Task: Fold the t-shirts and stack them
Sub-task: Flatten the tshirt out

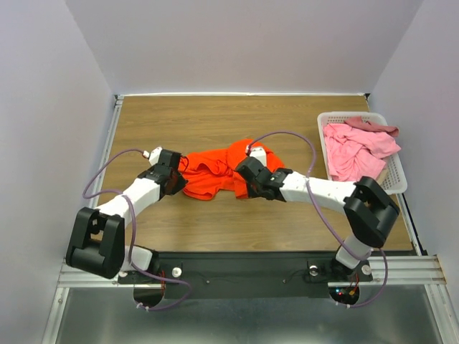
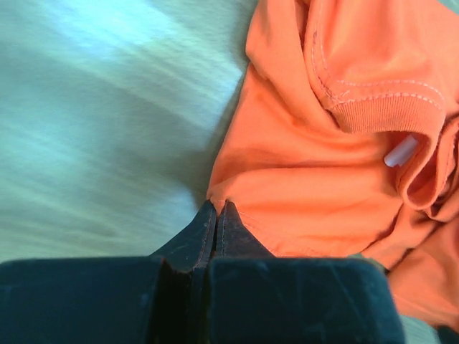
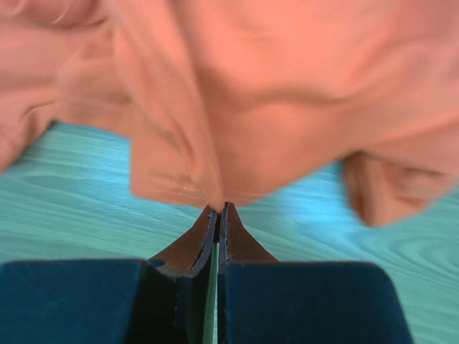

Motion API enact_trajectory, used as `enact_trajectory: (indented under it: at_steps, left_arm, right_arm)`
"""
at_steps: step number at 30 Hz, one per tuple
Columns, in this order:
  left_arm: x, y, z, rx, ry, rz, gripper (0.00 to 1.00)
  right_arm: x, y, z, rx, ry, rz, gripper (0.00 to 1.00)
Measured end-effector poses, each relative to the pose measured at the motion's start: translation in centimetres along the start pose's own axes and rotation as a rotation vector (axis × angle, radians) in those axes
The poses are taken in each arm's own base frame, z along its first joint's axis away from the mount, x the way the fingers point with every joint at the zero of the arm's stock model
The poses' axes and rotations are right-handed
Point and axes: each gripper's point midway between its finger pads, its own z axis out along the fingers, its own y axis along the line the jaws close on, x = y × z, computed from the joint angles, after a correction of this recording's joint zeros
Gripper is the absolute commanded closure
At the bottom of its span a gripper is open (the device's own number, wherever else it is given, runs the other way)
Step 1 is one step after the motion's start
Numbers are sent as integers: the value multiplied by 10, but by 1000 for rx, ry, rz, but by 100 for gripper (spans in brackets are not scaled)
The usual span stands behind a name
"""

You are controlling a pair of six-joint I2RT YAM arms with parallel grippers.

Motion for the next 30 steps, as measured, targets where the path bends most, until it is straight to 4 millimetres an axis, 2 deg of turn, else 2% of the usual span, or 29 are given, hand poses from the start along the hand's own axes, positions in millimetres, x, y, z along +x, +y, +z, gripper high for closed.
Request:
enact_trajectory:
  at_steps: [1,4,5,8,10,12,13,17,21,24,28,30]
  left_arm:
    - [-1,2,-1,-10,-4,1,100]
    - [-12,4,-16,-38,-31,1,100]
    - [-25,-2,-28,-21,-67,-8,100]
    - [-59,-21,-60,39,-164,-35,100]
    - [-95,-38,-103,110,-276,-68,100]
    - [-124,-48,-145,166,-371,-96,100]
    - [-136,-53,-164,194,-411,-111,100]
    - [-183,-59,-250,284,-590,-179,100]
    - [-212,-50,-312,305,-716,-243,100]
    - [-229,-39,-351,300,-792,-286,100]
    - [-238,-24,-380,262,-848,-328,100]
    - [-238,-14,-389,252,-868,-350,100]
  right_arm:
    - [-2,-4,-3,14,-10,0,100]
    - [-26,-22,-23,66,-93,18,100]
    - [-42,-27,-36,74,-141,37,100]
    - [-107,-47,-89,95,-337,126,100]
    - [-141,-59,-121,109,-443,176,99]
    - [-179,-81,-164,137,-570,244,100]
    - [-199,-95,-192,160,-647,280,100]
    - [-228,-127,-251,214,-776,346,100]
    - [-250,-150,-308,257,-883,387,100]
    - [-260,-170,-347,307,-946,409,100]
    - [-263,-190,-386,346,-999,426,99]
    - [-259,-199,-397,353,-1013,434,100]
